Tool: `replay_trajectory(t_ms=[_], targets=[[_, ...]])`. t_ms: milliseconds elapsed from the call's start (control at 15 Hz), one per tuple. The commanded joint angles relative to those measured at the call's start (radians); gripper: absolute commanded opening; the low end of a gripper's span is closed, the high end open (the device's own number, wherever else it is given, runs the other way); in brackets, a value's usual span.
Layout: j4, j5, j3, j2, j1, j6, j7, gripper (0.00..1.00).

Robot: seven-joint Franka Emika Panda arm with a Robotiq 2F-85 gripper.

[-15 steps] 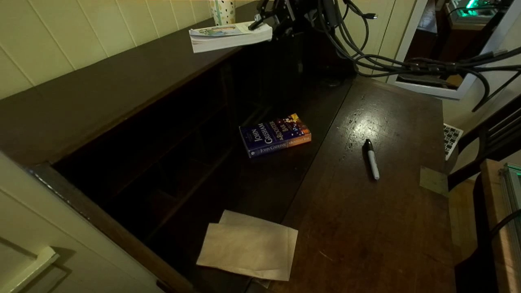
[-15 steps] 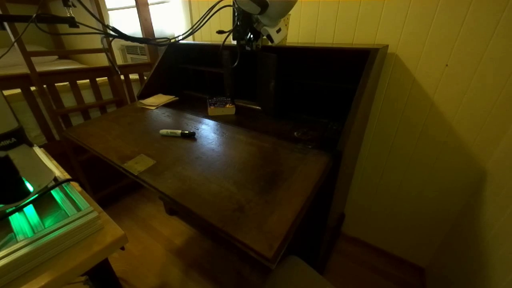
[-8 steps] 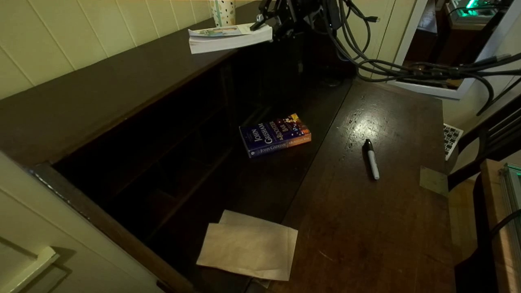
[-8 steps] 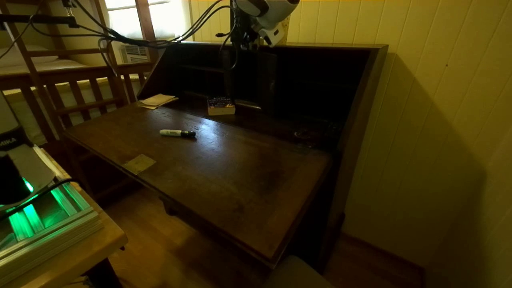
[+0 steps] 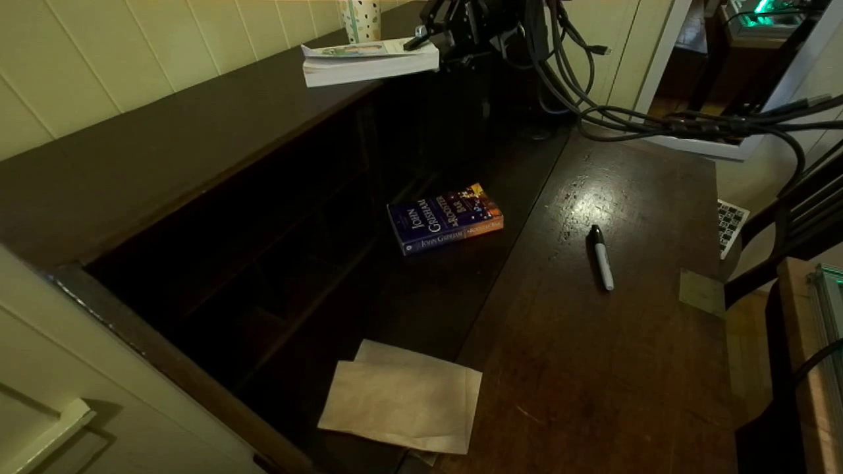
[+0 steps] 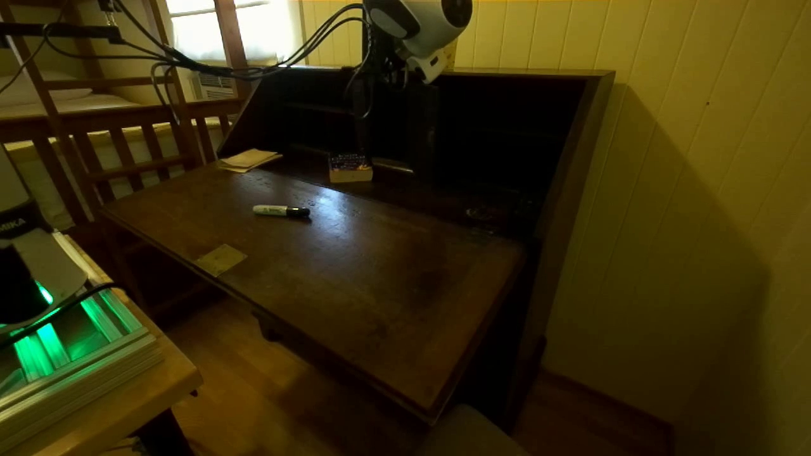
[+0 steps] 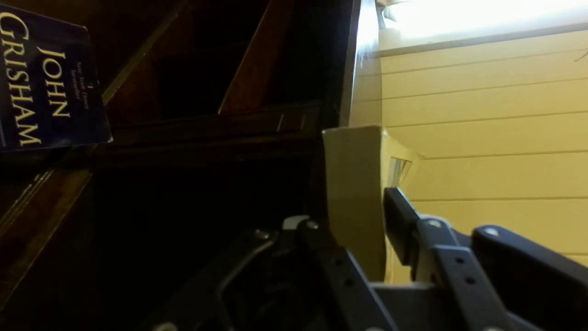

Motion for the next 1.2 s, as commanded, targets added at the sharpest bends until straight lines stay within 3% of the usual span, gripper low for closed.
replay_trajectory(t_ms=[0,133,200,333,400,533,867,1133], targets=[[-0.029,0.067,0.007,-0.012,-0.005,0.011,-0.064,0.12],[-0.036,0.084,0.007,-0.013,-0.002,0.01,-0.082,0.12],[-0.041,0.092,0.005,-0.016,0.001,0.011,-0.091,0.17],[-0.051,0.093,0.001,-0.02,0.007,0.015,-0.096,0.34],[-0.055,0.093,-0.001,-0.021,0.008,0.016,-0.097,0.53],[-0.061,0.094,-0.001,-0.024,0.012,0.023,-0.094,0.62],[-0.078,0.104,0.001,-0.038,0.017,0.027,-0.105,0.97],[-0.078,0.14,0.006,-0.032,0.019,0.025,-0.118,1.0]])
